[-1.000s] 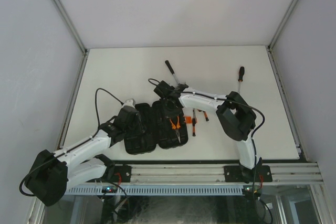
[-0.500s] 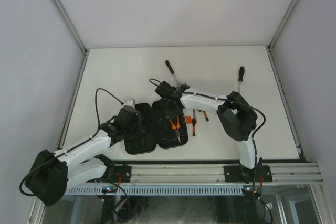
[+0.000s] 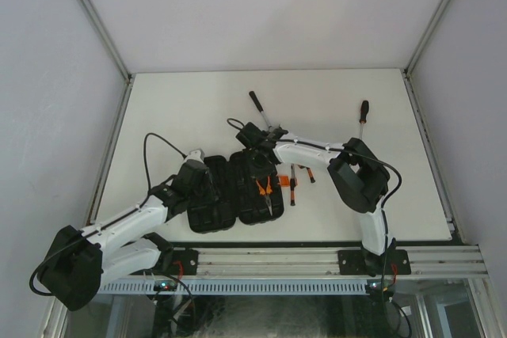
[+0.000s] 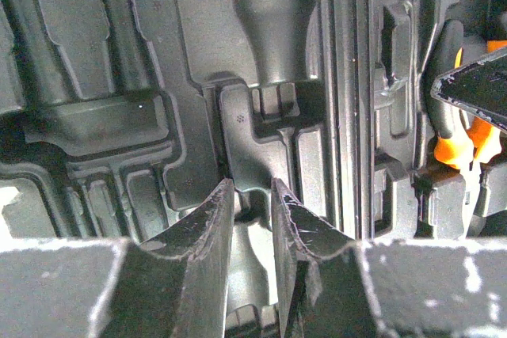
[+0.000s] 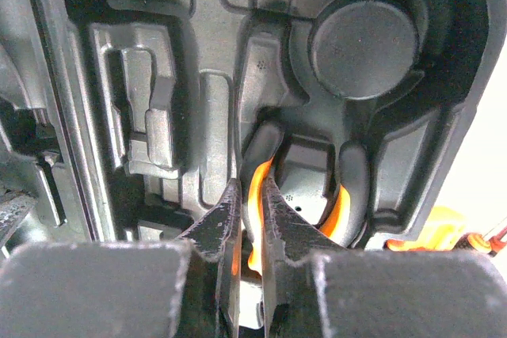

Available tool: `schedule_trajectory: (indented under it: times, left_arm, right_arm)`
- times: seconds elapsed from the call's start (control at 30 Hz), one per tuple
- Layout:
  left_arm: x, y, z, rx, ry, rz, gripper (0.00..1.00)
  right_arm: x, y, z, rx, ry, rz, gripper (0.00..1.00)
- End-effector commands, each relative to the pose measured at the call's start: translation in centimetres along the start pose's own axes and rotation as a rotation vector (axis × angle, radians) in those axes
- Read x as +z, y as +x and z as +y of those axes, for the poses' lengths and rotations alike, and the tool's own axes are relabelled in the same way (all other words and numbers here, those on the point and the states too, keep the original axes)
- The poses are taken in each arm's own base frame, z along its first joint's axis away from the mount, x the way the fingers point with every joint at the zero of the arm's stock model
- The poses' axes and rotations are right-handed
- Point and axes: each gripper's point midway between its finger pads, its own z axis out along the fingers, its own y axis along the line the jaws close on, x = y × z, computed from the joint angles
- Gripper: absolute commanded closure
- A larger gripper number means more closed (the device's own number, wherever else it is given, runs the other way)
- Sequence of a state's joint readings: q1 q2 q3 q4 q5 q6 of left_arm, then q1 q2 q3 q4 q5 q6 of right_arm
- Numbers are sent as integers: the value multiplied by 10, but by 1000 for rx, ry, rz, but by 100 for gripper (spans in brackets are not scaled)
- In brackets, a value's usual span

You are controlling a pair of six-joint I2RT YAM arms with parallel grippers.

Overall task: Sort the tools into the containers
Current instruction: Place the pliers in the storage box.

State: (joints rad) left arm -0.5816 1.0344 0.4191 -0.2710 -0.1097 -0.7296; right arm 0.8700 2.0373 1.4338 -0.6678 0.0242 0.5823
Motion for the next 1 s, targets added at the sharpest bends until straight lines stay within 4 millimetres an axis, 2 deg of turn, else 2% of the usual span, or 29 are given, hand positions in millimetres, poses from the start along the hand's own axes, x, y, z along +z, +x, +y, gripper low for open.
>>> schedule_trajectory:
  times: [0.0,0.13,0.23,0.4,0.53,0.63,0.8,0.97]
  left_arm:
    - [2,20,15,22,-51,74,71]
    - [2,19,16,23,-53,73,71]
    - [2,18,15,21,-52,71,71]
    - [0,17,15,20,-54,68,71]
    - [-1,16,16,21,-58,62,71]
    - [-2,16,16,19,-58,61,71]
    - [-2,16,16,18,-57,60,70]
    - [-2,16,16,19,-58,61,70]
  right_arm:
    - [58,117,-68,-61,231,374,100]
    - [48,104,-63,-51,217,325,100]
    - [33,84,-56,-34,189,264,100]
    - [0,40,-31,-41,90,138,100]
    - [-33,6,-6,-64,-4,18,95]
    - [-55,-11,6,-78,-46,-70,88]
    - [-78,-18,12,-81,-71,-168,77]
    - [-79,-9,0,-72,2,-171,72]
